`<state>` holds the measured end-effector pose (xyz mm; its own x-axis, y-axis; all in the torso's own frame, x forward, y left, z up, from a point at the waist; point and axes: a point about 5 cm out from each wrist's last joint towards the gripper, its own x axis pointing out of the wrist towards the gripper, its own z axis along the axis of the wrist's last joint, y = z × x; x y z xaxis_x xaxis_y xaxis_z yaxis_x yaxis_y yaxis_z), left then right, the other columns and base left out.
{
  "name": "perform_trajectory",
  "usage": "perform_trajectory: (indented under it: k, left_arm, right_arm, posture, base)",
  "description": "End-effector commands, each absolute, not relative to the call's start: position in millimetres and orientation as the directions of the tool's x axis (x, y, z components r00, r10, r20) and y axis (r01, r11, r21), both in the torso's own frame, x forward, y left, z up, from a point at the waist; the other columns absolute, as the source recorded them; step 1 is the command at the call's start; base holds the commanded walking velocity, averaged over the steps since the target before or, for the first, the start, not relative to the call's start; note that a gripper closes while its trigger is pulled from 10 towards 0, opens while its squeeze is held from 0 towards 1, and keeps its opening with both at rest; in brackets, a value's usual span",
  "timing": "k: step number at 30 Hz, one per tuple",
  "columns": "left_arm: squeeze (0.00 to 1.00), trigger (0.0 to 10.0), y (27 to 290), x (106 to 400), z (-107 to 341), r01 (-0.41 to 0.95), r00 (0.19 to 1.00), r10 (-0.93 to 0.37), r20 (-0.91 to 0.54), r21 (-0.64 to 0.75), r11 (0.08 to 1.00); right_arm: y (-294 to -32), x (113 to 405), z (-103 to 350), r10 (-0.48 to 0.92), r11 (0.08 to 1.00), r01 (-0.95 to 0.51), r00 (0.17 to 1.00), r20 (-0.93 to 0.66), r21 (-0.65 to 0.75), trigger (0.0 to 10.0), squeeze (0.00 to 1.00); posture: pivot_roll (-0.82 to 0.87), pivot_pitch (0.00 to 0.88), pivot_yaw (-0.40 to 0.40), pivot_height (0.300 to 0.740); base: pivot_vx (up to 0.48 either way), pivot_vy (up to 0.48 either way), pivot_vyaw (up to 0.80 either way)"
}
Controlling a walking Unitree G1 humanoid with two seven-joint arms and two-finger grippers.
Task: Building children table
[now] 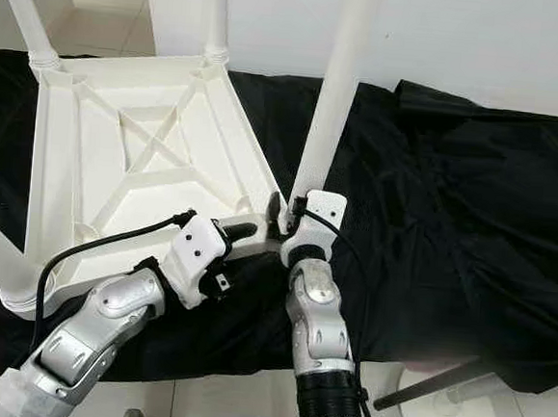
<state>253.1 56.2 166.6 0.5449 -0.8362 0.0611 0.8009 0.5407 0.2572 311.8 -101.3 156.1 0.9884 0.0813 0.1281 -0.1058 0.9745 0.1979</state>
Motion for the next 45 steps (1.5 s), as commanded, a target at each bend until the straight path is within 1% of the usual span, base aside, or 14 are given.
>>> perform_trajectory:
  k: [1, 2, 3, 14, 27, 28, 31, 32, 33, 34, 42, 43, 44, 45]
  left_arm:
    - [0.0, 10.0, 59, 252, 163, 0.83, 0.506, -0.861, 0.04, 0.246, 0.5]
    - [0.0, 10.0, 59, 252, 163, 0.83, 0.506, -0.861, 0.04, 0.246, 0.5]
    - [0.0, 10.0, 59, 251, 163, 0.838, 0.497, -0.867, 0.04, 0.237, 0.491]
    - [0.0, 10.0, 64, 246, 164, 0.873, 0.441, -0.896, 0.043, 0.212, 0.44]
    - [0.0, 10.0, 63, 246, 166, 0.881, 0.424, -0.904, 0.045, 0.21, 0.424]
    - [0.0, 10.0, 63, 246, 166, 0.88, 0.426, -0.903, 0.045, 0.211, 0.426]
    - [0.0, 10.0, 63, 246, 166, 0.879, 0.427, -0.903, 0.046, 0.211, 0.427]
    - [0.0, 10.0, 63, 246, 166, 0.878, 0.43, -0.902, 0.047, 0.212, 0.429]
    - [0.0, 10.0, 63, 246, 166, 0.878, 0.43, -0.902, 0.047, 0.212, 0.429]
    - [0.0, 10.0, 63, 246, 166, 0.876, 0.435, -0.899, 0.048, 0.211, 0.434]
    - [0.0, 10.0, 63, 244, 166, 0.874, 0.439, -0.897, 0.052, 0.207, 0.44]
    - [0.0, 10.0, 63, 244, 166, 0.875, 0.438, -0.897, 0.052, 0.206, 0.439]
    - [0.0, 10.0, 63, 244, 166, 0.875, 0.438, -0.897, 0.052, 0.206, 0.439]
    - [0.0, 10.0, 63, 244, 166, 0.875, 0.438, -0.898, 0.051, 0.205, 0.438]
  right_arm:
    - [-112, 306, 153, 0.133, 0.968, -0.157, 0.982, 0.133, 0.195, 10.0, 0.69]
    - [-112, 306, 153, 0.133, 0.968, -0.157, 0.982, 0.133, 0.195, 10.0, 0.69]
    - [-117, 305, 153, 0.173, 0.965, -0.196, 0.975, 0.141, 0.176, 10.0, 0.0]
    - [-151, 310, 160, 0.448, 0.892, -0.452, 0.878, 0.167, -0.016, 10.0, 0.0]
    - [-143, 336, 168, 0.65, 0.757, -0.63, 0.753, 0.098, -0.173, 10.0, 0.0]
    - [-142, 339, 168, 0.651, 0.754, -0.628, 0.754, 0.088, -0.191, 5.4, 0.0]
    - [-142, 341, 167, 0.652, 0.752, -0.629, 0.754, 0.08, -0.196, 4.5, 0.0]
    - [-143, 342, 166, 0.656, 0.748, -0.634, 0.751, 0.076, -0.194, 2.8, 0.0]
    - [-143, 342, 166, 0.656, 0.748, -0.634, 0.751, 0.076, -0.194, 2.8, 0.0]
    - [-144, 342, 164, 0.66, 0.744, -0.639, 0.748, 0.066, -0.194, 0.0, 0.0]
    - [-155, 337, 157, 0.658, 0.747, -0.641, 0.752, 0.05, -0.177, 0.0, 0.0]
    - [-157, 336, 156, 0.652, 0.753, -0.636, 0.757, 0.053, -0.171, 2.0, 0.0]
    - [-157, 336, 156, 0.652, 0.753, -0.636, 0.757, 0.053, -0.171, 2.0, 0.0]
    - [-158, 337, 156, 0.645, 0.759, -0.629, 0.762, 0.06, -0.166, 10.0, 0.0]
  posture:
    - [-0.05, 0.094, -0.061, 0.74]
    - [-0.05, 0.094, -0.061, 0.74]
    - [-0.05, 0.095, -0.061, 0.74]
    - [-0.06, 0.095, -0.051, 0.74]
    - [-0.05, 0.087, -0.043, 0.74]
    - [-0.04, 0.085, -0.046, 0.74]
    - [-0.04, 0.085, -0.049, 0.74]
    - [-0.04, 0.085, -0.05, 0.74]
    - [-0.04, 0.085, -0.05, 0.74]
    - [-0.03, 0.086, -0.055, 0.74]
    - [-0.04, 0.095, -0.053, 0.74]
    - [-0.04, 0.096, -0.052, 0.74]
    - [-0.04, 0.096, -0.052, 0.74]
    - [-0.04, 0.096, -0.052, 0.74]
  base:
    - [0.0, 0.0, 0.0]
    - [0.0, 0.0, 0.0]
    - [0.0, 0.0, 0.0]
    - [0.0, 0.0, 0.0]
    - [0.0, 0.0, 0.0]
    - [0.0, 0.0, 0.0]
    - [0.0, 0.0, 0.0]
    - [0.0, 0.0, 0.0]
    - [0.0, 0.0, 0.0]
    - [0.0, 0.0, 0.0]
    - [0.0, 0.0, 0.0]
    - [0.0, 0.0, 0.0]
    - [0.0, 0.0, 0.0]
    - [0.0, 0.0, 0.0]
